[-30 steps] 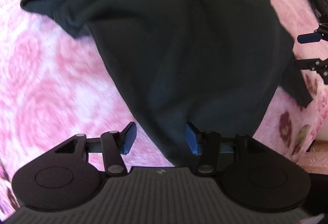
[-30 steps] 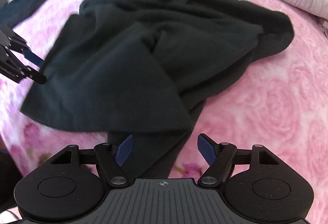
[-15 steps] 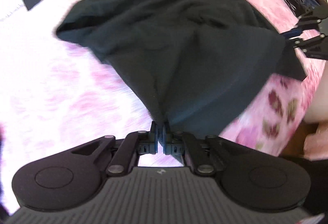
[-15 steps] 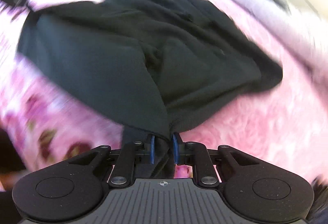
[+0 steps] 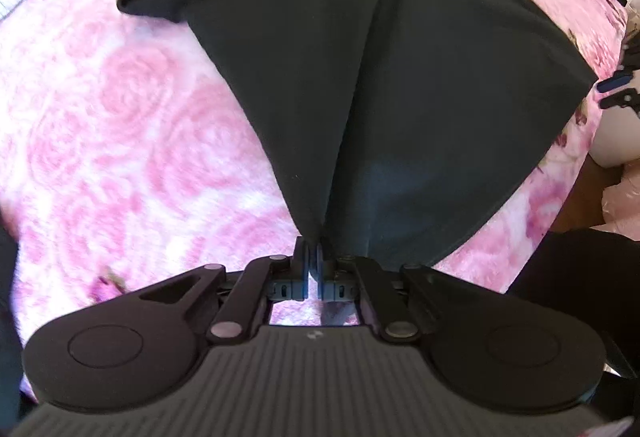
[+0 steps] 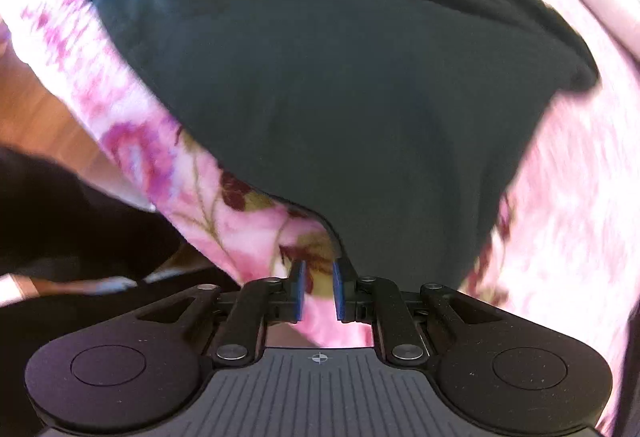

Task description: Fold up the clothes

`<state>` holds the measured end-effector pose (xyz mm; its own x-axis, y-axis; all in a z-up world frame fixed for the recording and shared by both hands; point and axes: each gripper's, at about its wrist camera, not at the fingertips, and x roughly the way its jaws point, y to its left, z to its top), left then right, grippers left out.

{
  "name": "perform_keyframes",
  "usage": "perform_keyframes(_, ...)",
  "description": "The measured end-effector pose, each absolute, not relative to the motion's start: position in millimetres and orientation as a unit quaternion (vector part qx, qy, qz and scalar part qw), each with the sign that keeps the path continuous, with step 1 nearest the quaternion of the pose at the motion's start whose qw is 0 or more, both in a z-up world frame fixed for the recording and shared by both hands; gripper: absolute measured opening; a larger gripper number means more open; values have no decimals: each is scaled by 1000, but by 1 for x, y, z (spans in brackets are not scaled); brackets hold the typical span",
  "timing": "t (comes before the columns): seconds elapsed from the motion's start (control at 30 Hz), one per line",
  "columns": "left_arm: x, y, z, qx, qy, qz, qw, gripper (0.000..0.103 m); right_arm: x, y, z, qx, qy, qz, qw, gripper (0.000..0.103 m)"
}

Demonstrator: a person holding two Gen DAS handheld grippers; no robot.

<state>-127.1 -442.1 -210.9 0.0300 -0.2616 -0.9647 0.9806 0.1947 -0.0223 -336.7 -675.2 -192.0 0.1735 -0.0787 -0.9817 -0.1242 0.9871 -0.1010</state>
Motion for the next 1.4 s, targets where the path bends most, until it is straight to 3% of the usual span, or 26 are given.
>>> perform_keyframes(0.07, -122, -436, -217, 377, 480, -502, 613, 11, -341, -690, -188, -50, 635, -30, 770, 14)
perform_keyframes(0.1, -118, -432, -219, 374, 485, -493, 618, 21, -343, -697, -187, -42, 630, -56, 773, 17)
perform_keyframes(0.13, -116, -431, -222, 369, 494, -486, 620, 27, -344, -707, -187, -26, 623, -75, 778, 31)
perform_keyframes(0.17, -115, -428, -226, 365, 503, -481, 619, 28, -345, -716, -190, -5, 615, -91, 783, 40)
perform_keyframes(0.2, -113, -426, -229, 360, 513, -475, 618, 28, -346, -728, -193, 24, 608, -105, 787, 57)
perform_keyframes(0.23, -112, -424, -232, 356, 522, -469, 617, 28, -348, -739, -196, 54, 600, -120, 789, 64)
perform_keyframes(0.53, -115, -411, -244, 283, 570, -470, 611, 29, -375, -798, -227, 243, 552, -205, 771, 63)
perform_keyframes(0.67, -116, -411, -245, 249, 584, -481, 604, 29, -375, -795, -228, 269, 543, -184, 774, 63)
perform_keyframes(0.7, -115, -411, -244, 243, 585, -486, 602, 30, -374, -794, -228, 271, 544, -179, 774, 60)
perform_keyframes(0.73, -114, -411, -242, 237, 586, -491, 600, 30, -374, -794, -230, 274, 544, -178, 773, 44)
perform_keyframes(0.8, -111, -411, -239, 225, 587, -500, 595, 30, -375, -797, -232, 286, 542, -180, 769, 26)
perform_keyframes(0.93, -106, -409, -229, 209, 587, -509, 594, 38, -382, -804, -227, 314, 532, -191, 763, 10)
perform_keyframes(1.0, -102, -403, -224, 200, 590, -506, 597, 44, -379, -804, -225, 302, 540, -187, 763, 9)
perform_keyframes(1.2, -99, -405, -231, 177, 600, -494, 604, 45, -367, -797, -226, 253, 569, -181, 761, 7)
perform_keyframes(1.3, -109, -416, -240, 200, 595, -501, 595, 36, -363, -794, -226, 240, 580, -180, 758, 7)
perform_keyframes(1.37, -118, -423, -247, 237, 591, -498, 588, 19, -359, -795, -227, 226, 589, -178, 755, 7)
perform_keyframes(1.4, -119, -424, -247, 252, 587, -496, 588, 5, -357, -795, -227, 219, 593, -178, 754, 6)
